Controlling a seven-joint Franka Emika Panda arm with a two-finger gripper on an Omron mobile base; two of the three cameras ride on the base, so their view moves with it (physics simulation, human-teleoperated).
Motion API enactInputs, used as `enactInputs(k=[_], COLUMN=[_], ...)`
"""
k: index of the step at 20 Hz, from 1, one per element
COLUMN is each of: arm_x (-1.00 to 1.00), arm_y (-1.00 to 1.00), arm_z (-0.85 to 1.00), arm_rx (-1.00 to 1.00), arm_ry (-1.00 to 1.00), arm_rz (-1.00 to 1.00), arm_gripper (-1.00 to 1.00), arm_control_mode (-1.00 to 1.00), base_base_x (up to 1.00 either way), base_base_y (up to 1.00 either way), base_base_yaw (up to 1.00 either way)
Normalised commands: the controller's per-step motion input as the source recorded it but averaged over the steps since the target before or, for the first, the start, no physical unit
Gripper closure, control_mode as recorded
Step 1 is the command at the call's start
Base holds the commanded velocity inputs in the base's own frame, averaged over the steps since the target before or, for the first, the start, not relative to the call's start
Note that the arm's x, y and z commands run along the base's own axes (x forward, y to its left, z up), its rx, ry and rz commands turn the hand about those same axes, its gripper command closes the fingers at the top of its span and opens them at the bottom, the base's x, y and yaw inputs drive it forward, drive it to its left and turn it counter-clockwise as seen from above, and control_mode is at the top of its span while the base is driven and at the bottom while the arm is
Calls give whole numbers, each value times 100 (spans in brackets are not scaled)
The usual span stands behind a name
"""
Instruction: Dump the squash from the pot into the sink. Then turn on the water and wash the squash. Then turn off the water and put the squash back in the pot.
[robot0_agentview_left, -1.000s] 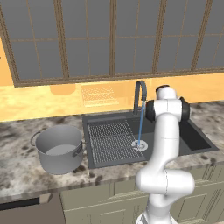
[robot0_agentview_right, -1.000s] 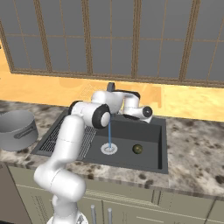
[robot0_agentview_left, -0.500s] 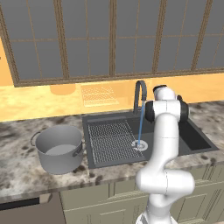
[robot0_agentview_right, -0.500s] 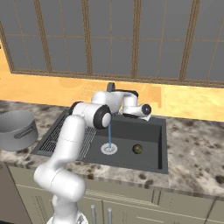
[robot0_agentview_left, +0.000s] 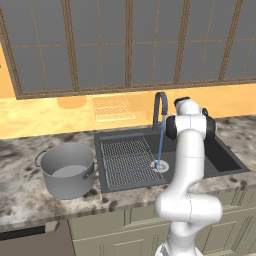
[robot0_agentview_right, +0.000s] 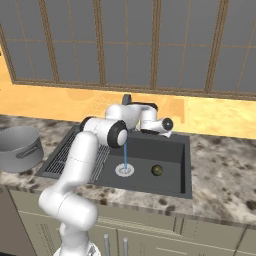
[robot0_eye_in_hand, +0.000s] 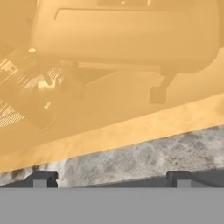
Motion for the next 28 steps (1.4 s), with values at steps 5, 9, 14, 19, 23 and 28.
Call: enactInputs(k=[5,9,14,19,23,28], arm_x=[0,5,17,36,47,56], arm_y=[52,57,42,41,48,53], arm_z=[0,0,4,9,19,36], arm_rx=[0,0,0,0,0,0], arm_ry=[0,0,0,0,-4,-10], arm_rz=[0,1,0,2,8,12], arm_gripper=[-100,-100,-100,-100,-100,-100], arm_control_mode=[-100,-100,-100,-100,-100,-100], base_base_x=[0,0,0,0,0,0], base_base_y=[0,0,0,0,0,0], base_base_yaw=[0,0,0,0,0,0])
